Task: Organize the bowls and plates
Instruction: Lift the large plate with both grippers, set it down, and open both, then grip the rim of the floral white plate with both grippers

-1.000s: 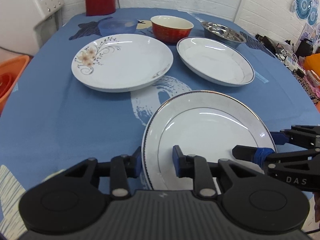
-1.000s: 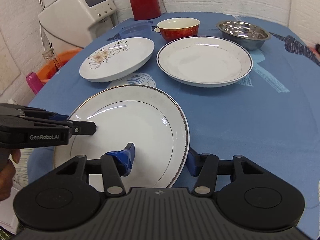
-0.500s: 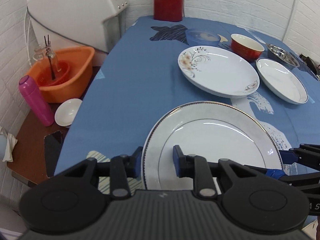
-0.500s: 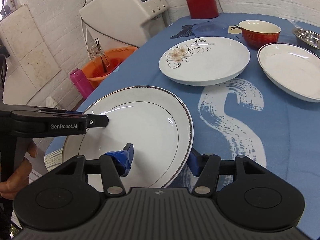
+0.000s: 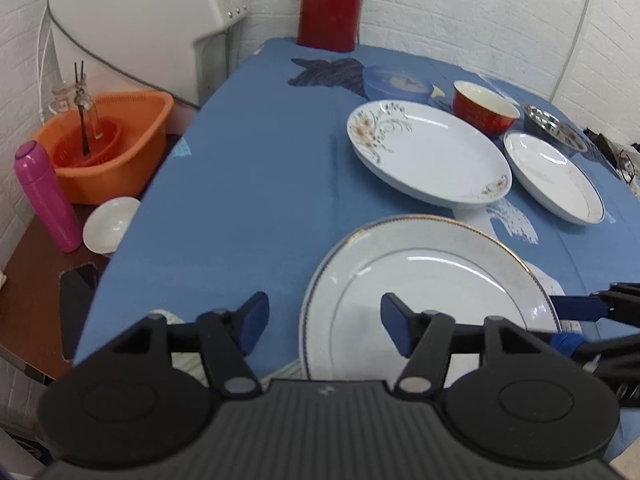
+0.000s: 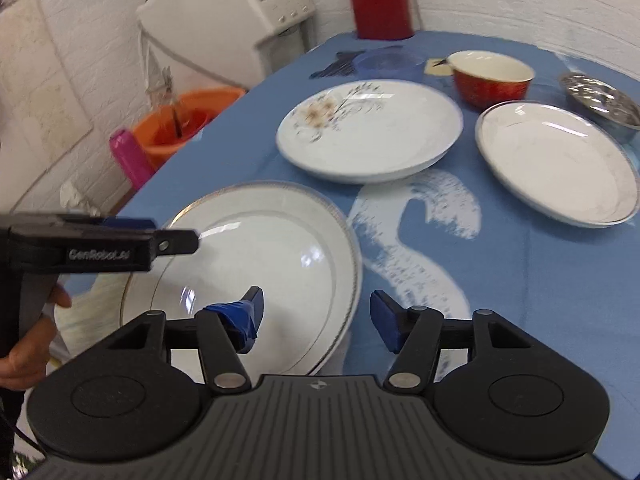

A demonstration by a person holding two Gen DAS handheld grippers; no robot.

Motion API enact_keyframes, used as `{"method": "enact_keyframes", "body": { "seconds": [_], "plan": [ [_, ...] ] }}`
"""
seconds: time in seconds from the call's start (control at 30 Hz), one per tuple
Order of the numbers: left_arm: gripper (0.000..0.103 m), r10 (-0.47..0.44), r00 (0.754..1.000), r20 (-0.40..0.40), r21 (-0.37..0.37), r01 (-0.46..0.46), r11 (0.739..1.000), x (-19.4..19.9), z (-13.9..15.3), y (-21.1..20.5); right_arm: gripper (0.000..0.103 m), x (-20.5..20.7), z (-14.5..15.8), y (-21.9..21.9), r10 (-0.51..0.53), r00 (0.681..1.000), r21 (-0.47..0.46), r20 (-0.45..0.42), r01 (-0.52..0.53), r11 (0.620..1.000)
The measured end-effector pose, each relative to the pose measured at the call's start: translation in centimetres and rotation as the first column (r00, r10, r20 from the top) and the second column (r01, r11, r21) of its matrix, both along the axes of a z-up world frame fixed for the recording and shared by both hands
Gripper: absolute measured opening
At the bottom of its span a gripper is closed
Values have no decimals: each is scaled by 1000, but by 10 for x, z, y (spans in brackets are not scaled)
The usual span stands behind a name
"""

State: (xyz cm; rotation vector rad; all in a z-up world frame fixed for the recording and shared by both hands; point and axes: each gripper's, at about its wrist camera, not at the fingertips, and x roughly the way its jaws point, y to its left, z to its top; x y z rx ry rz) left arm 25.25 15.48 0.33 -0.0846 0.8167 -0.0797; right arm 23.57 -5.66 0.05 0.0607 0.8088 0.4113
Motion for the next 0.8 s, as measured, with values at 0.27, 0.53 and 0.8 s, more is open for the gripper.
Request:
{"method": "enact_keyframes", "body": {
  "seconds": [0.27, 0.53, 0.8],
  "plan": [
    [64, 67, 996, 63, 19, -68, 997, 63, 28, 14, 46, 71, 8, -22, -114, 993, 80, 1, 114, 990],
    [65, 50, 998, 24, 1, -51, 999, 134, 24, 4, 48, 119, -12, -15, -178, 982, 108, -59, 184, 977],
    [65, 30, 999, 26, 26, -31, 999, 153, 19, -2, 50, 119, -10, -7, -83, 992, 141, -93, 96, 985]
  ]
}}
